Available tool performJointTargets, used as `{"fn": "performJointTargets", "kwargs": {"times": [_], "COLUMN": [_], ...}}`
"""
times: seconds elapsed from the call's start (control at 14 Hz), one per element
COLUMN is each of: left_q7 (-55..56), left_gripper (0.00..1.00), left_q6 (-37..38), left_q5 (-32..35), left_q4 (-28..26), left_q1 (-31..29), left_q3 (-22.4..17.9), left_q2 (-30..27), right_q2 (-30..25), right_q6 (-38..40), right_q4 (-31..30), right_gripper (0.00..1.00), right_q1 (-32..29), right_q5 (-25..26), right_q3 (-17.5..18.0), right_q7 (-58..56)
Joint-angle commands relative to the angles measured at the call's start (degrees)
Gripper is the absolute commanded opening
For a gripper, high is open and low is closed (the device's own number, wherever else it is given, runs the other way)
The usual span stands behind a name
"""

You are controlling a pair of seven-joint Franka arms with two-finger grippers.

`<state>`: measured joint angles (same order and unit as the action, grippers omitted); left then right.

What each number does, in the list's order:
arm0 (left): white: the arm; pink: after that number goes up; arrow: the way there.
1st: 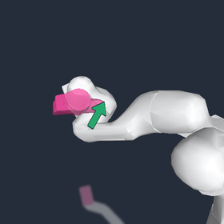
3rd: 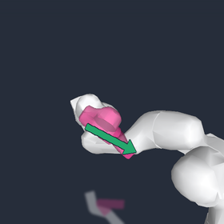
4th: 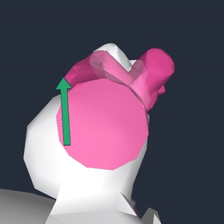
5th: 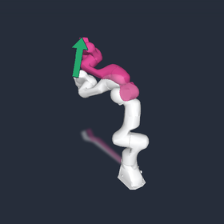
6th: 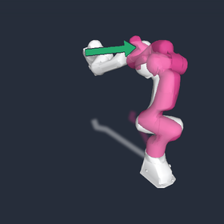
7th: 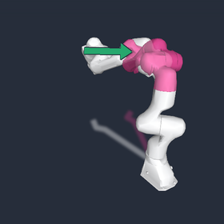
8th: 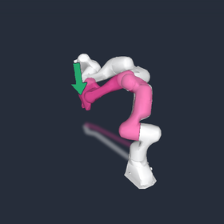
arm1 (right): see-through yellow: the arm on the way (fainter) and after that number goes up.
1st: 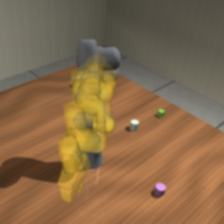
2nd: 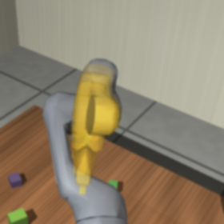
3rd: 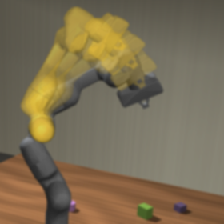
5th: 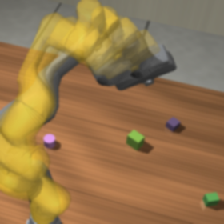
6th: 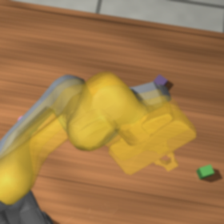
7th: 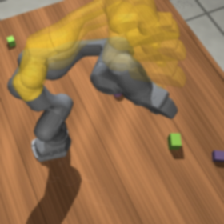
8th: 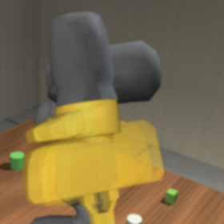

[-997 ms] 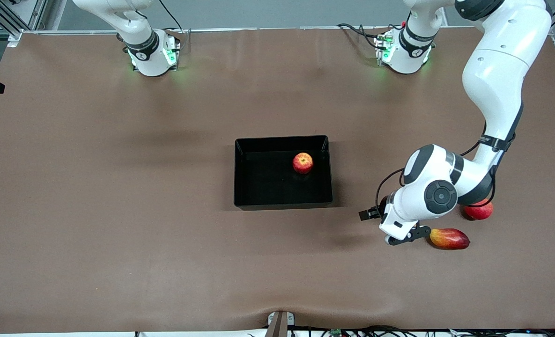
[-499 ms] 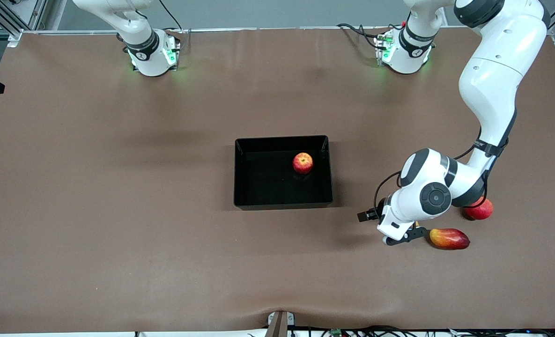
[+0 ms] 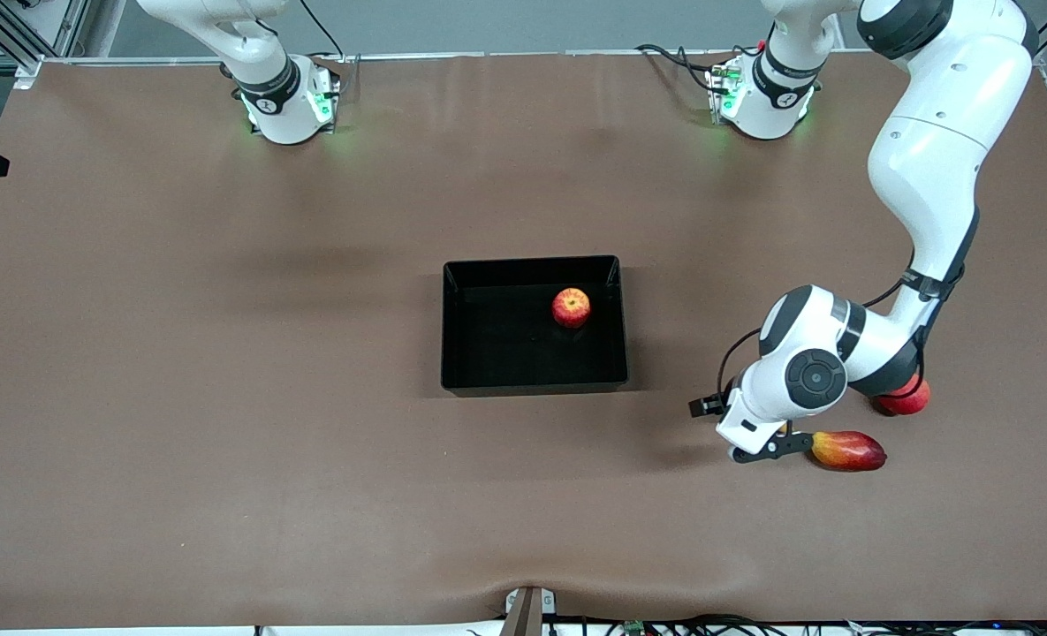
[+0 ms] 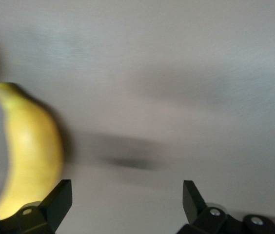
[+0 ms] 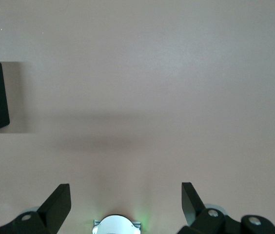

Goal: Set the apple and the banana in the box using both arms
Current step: 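Lower the left gripper and close it on the banana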

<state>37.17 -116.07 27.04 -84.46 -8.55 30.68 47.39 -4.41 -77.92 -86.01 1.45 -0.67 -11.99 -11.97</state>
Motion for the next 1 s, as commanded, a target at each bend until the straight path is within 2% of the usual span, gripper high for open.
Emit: {"fn": "performJointTargets", "kwargs": {"times": [0.0, 0.21, 0.43, 0.64, 0.71, 0.78, 0.85, 0.93], "left_q7": [-6.9, -13.5, -14.1, -14.1, -14.1, -14.1, -14.1, -14.0], "left_gripper": [1.0, 1.0, 1.0, 0.98, 0.67, 0.21, 0.0, 0.0], "left_q6": [5.1, 2.9, -1.8, -2.8, -2.7, -2.7, -2.2, -1.8], "left_q5": [2.4, 2.7, 2.7, 2.7, 2.7, 2.7, 2.6, 2.6], "left_q4": [-1.2, -4.1, -7.6, -8.8, -8.9, -8.9, -8.9, -8.9], "left_q1": [-1.9, -5.9, -7.0, -7.7, -7.7, -7.7, -7.8, -7.8], "left_q3": [0.1, 0.1, 0.1, 0.2, 0.2, 0.2, 0.2, 0.3], "left_q2": [-2.7, -2.1, -2.0, -2.0, -2.0, -2.2, -2.7, -2.8], "right_q2": [0.4, 0.4, 0.4, 0.4, 0.4, 0.4, 0.4, 0.4], "right_q6": [0.8, 0.8, 0.8, 0.8, 1.0, 1.0, 1.0, 0.9], "right_q4": [1.0, 1.0, 1.0, 0.9, 1.0, 1.0, 1.0, 1.0], "right_gripper": [1.0, 1.0, 1.0, 1.0, 1.0, 1.0, 1.0, 1.0], "right_q1": [-1.2, -1.2, -1.2, -1.2, -1.2, -1.2, -1.2, -1.2], "right_q5": [0.5, 0.5, 0.6, 0.5, 0.5, 0.5, 0.6, 0.5], "right_q3": [0.6, 0.6, 0.6, 0.6, 0.6, 0.6, 0.6, 0.6], "right_q7": [-1.0, -1.0, -1.0, -1.0, -1.0, -1.0, -1.0, -1.0]}}
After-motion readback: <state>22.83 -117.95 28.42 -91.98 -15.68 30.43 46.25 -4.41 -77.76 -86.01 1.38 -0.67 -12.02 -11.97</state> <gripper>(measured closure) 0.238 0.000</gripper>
